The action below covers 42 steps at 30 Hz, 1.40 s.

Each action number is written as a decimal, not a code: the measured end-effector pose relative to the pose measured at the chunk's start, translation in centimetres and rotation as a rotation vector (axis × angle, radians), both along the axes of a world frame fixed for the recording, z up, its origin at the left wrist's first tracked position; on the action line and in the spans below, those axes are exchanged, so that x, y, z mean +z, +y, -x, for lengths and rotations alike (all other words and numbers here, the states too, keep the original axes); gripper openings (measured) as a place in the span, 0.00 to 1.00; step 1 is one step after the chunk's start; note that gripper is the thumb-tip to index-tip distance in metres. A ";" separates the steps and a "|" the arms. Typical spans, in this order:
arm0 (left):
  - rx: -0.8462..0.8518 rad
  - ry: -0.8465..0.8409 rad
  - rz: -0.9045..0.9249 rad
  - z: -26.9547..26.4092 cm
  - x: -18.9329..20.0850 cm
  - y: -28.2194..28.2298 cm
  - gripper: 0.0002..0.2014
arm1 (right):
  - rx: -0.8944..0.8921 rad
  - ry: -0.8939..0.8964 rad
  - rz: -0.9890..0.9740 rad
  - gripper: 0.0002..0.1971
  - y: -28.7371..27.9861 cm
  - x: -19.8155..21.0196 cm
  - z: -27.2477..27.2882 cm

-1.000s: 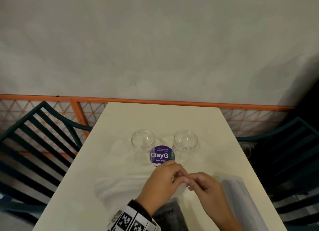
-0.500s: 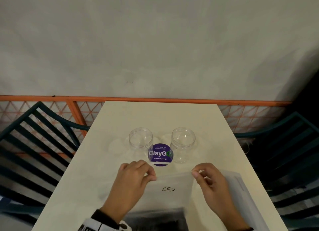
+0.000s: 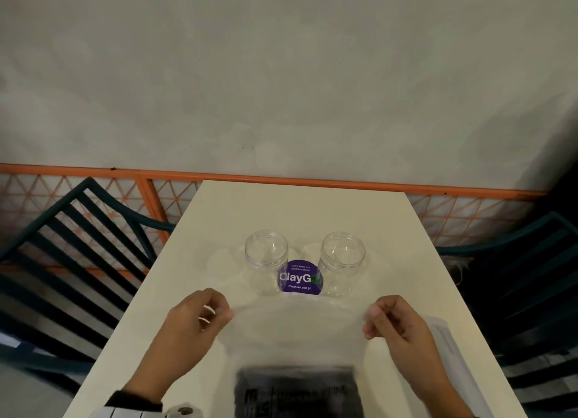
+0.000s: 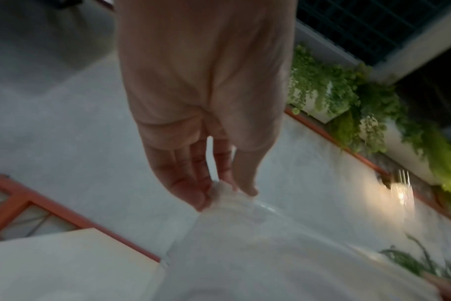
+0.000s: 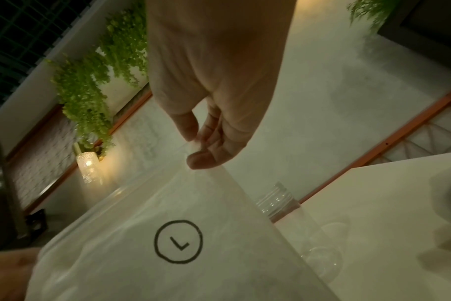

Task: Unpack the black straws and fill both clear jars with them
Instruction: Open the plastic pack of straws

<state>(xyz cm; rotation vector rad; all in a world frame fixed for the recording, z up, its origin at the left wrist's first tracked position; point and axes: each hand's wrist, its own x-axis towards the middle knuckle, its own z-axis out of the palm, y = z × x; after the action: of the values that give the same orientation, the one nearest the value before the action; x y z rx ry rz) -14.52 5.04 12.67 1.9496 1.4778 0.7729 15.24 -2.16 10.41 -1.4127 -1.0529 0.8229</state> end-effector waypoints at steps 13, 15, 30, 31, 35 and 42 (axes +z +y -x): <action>0.189 -0.154 0.257 -1.0 -1.5 -0.2 0.07 | -0.125 -0.285 0.283 0.06 0.6 -0.2 0.9; 0.143 -0.399 0.395 -1.7 -1.4 -0.4 0.09 | -0.061 -0.077 0.301 0.03 1.0 -0.1 1.5; -0.125 -1.379 0.868 -1.2 2.9 0.4 0.19 | 0.256 1.025 0.225 0.06 2.1 4.9 0.4; -0.166 -1.361 0.813 -1.3 4.1 0.2 0.15 | 0.272 0.950 0.185 0.05 1.8 5.8 0.7; -0.109 -1.034 0.583 -1.9 6.4 -0.4 0.12 | 0.293 0.489 0.181 0.12 1.6 6.0 1.2; 0.292 -0.175 0.106 -1.5 2.9 -0.5 0.06 | -0.029 -0.290 0.197 0.10 2.3 4.4 1.0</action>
<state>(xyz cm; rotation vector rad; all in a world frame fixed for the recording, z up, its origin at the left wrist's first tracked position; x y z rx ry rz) -12.97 4.58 15.59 1.5651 1.6782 0.9442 14.27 0.09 14.77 -1.7494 -1.1913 0.7296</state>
